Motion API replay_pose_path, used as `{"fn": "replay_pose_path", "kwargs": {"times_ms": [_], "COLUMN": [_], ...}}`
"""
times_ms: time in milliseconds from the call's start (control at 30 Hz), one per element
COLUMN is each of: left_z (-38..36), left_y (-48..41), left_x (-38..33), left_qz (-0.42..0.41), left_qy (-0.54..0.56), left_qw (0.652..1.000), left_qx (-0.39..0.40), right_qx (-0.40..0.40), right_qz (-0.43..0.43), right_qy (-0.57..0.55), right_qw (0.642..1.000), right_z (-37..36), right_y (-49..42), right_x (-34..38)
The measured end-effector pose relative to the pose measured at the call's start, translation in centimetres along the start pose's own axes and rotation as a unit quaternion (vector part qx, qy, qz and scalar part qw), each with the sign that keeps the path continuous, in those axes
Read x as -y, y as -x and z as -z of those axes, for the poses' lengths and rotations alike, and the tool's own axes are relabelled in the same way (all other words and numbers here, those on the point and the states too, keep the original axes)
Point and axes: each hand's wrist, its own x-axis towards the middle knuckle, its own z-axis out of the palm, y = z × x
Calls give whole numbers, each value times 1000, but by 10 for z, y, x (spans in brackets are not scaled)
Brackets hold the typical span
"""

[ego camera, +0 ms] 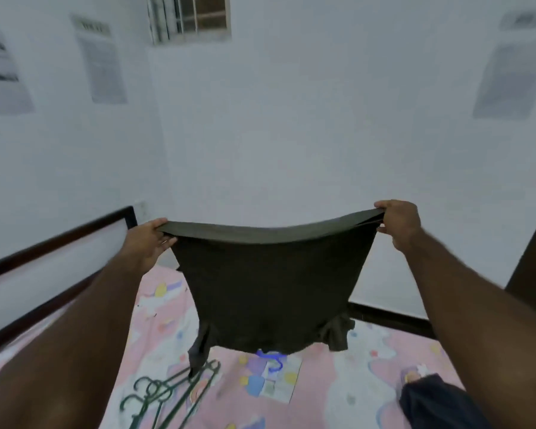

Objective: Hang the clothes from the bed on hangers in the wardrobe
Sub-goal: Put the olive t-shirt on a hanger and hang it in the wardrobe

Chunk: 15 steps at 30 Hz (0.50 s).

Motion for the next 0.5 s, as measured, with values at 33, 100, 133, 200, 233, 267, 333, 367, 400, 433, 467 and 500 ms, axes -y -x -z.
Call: {"fn": "replay_pose_path", "kwargs": {"times_ms": [33,100,133,200,233,267,333,367,400,433,467,500], "left_z": [-2,-7,-9,-15,-18,-20,-21,-20,-20,-19,-20,-21], "left_y": [3,6,8,14,17,18,15,13,12,11,9,7], "left_x": [-10,-30,-37,-48,-53,-57,-63,-65,-65,-64,-63,-61], "left_qz": [-7,-22,-26,-42,-56,-70,-98,-103,-104,-109,-122,-135], "left_qy": [3,-10,-20,-55,-84,-112,-133,-124,-102,-80,-70,-68], "left_qw": [1000,1000,999,997,994,991,986,987,989,991,990,988], "left_qx": [-2,4,2,17,30,27,4,9,16,21,20,12], "right_qx": [1,-10,-21,-29,-28,-30,-31,-24,-17,-9,2,11], "right_qz": [9,20,28,44,45,45,45,43,40,36,33,35], "right_qy": [3,3,4,11,16,19,36,46,53,65,84,102], "right_qw": [1000,1000,999,999,998,998,998,998,998,997,996,994], "right_z": [6,19,24,32,34,36,40,41,44,46,47,47], "right_y": [4,7,7,4,3,3,4,4,5,6,5,4], "right_x": [11,28,32,38,41,41,39,38,39,42,45,48]}}
